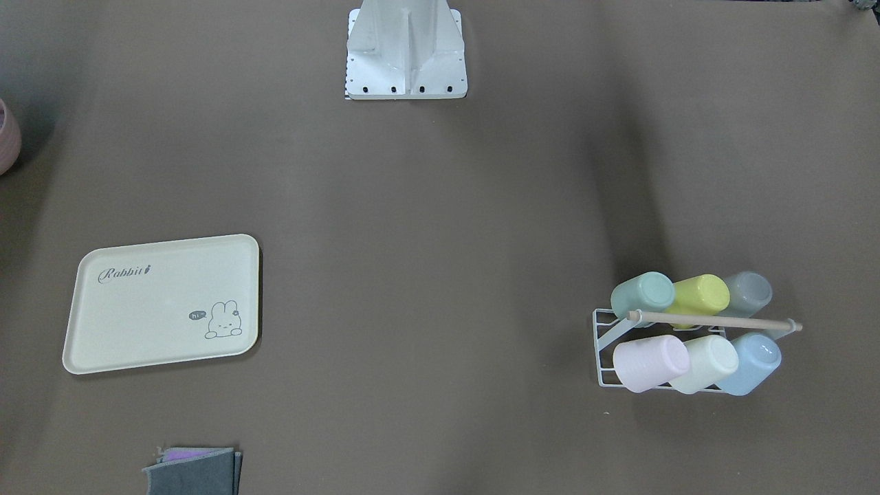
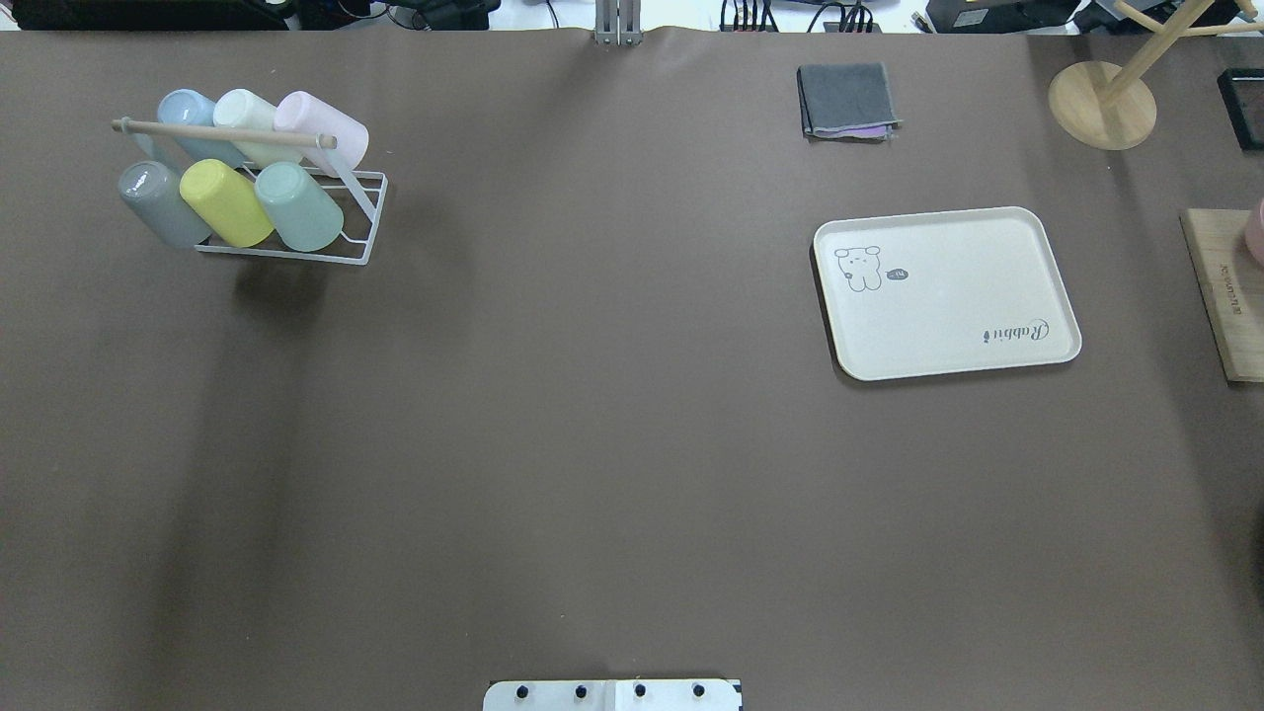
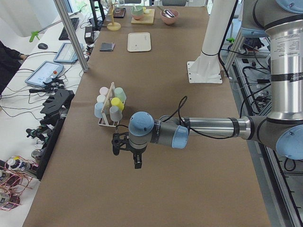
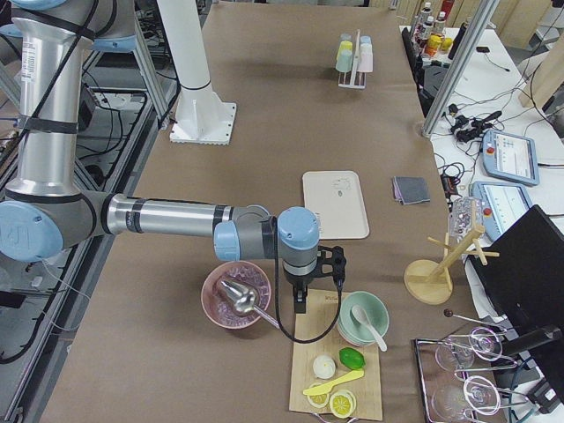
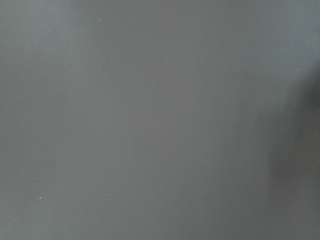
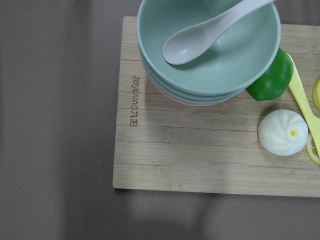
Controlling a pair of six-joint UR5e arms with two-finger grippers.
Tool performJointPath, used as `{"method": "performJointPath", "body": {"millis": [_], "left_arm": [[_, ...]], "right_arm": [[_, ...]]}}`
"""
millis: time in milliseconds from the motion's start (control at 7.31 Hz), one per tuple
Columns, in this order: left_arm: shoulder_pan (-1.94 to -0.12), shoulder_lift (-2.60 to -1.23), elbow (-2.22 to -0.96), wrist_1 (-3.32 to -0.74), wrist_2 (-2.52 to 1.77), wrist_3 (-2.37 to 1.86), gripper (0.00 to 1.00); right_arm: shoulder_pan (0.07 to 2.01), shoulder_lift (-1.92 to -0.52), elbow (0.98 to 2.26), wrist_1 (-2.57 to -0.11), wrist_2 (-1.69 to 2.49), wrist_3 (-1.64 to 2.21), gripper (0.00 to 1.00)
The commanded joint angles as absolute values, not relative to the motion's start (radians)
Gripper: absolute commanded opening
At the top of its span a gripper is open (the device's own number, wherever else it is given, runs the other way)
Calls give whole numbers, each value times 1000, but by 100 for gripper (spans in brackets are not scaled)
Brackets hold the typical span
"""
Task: Pick up and place green cup on tray
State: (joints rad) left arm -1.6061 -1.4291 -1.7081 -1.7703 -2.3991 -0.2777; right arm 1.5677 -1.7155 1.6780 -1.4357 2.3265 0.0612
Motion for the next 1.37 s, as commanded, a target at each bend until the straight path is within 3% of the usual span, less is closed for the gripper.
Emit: {"method": "performJointPath", "body": {"millis": [0,684,1231], "left_arm": [[-1606,-1428,-1707,-1770,-2401,-278,98],[-1603,-1448,-1718,-1769,-2395,-290,98],[-1567,-1636,-1848,-1459,-2390,-294,98]], "right_arm": [[1568,-1698,1664,-1433,2329,61,100],[1553,-1652,1667,-1434,2348,90,99],[1375,-1522,1645,-1439,2381,325,100]]}}
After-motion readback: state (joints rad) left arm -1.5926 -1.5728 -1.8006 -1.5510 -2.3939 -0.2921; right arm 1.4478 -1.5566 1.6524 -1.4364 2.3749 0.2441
